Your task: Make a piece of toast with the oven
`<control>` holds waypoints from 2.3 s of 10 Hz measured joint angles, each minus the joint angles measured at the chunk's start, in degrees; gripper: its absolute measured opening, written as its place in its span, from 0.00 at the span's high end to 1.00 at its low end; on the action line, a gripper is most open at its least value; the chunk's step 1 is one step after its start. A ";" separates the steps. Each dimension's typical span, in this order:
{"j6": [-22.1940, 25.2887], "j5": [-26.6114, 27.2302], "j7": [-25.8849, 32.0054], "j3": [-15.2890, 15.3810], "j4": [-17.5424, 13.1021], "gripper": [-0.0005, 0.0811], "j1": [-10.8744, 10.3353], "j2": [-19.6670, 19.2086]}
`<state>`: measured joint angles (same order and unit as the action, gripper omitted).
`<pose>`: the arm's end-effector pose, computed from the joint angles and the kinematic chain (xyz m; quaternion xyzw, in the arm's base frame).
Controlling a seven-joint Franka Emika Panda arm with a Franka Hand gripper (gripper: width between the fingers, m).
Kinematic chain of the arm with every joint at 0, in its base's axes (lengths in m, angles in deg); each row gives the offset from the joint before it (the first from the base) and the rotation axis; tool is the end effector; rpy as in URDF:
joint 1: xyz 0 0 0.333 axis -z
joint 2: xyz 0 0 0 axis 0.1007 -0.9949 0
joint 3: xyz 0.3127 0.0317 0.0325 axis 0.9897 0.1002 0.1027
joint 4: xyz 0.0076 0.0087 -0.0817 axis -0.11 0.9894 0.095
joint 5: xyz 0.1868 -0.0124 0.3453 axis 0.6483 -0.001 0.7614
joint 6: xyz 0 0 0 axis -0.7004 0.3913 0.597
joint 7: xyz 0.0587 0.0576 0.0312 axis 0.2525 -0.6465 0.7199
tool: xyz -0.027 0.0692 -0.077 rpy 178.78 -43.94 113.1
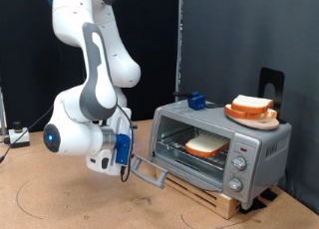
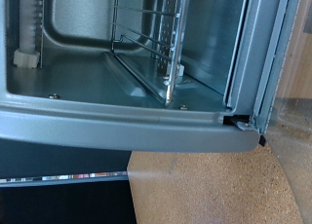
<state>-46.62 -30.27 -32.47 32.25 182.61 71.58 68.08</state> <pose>0.3565 -0.1171 0.2119 -0.8170 0.0929 0.3010 0.4830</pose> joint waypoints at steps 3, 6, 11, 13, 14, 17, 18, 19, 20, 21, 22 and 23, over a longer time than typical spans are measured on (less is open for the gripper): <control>0.17 0.33 0.47 0.78 0.85 0.00 0.00 2.49; 2.98 1.13 2.84 0.83 1.05 0.00 0.33 4.16; 10.41 6.97 7.43 3.64 4.07 0.00 -0.13 8.48; 10.41 11.53 7.71 6.00 6.28 0.00 -1.36 11.95; 10.43 13.98 7.49 7.16 7.32 0.00 -2.14 13.84; 8.72 18.12 3.18 8.87 9.31 0.00 -3.53 18.95; 6.28 18.07 0.72 8.53 9.33 0.00 -3.00 19.12; 3.69 17.92 -0.66 7.76 9.31 0.00 -2.06 18.99; 1.78 17.85 -0.90 6.89 9.21 0.00 -0.99 18.73; 0.15 17.76 -0.91 5.91 8.91 0.00 0.05 18.42; -0.64 17.10 -0.91 4.94 8.30 0.00 1.07 17.80; -1.21 16.11 -0.84 3.95 7.37 0.00 2.02 16.89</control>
<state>-47.83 -14.16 -33.31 36.20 189.98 73.60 84.96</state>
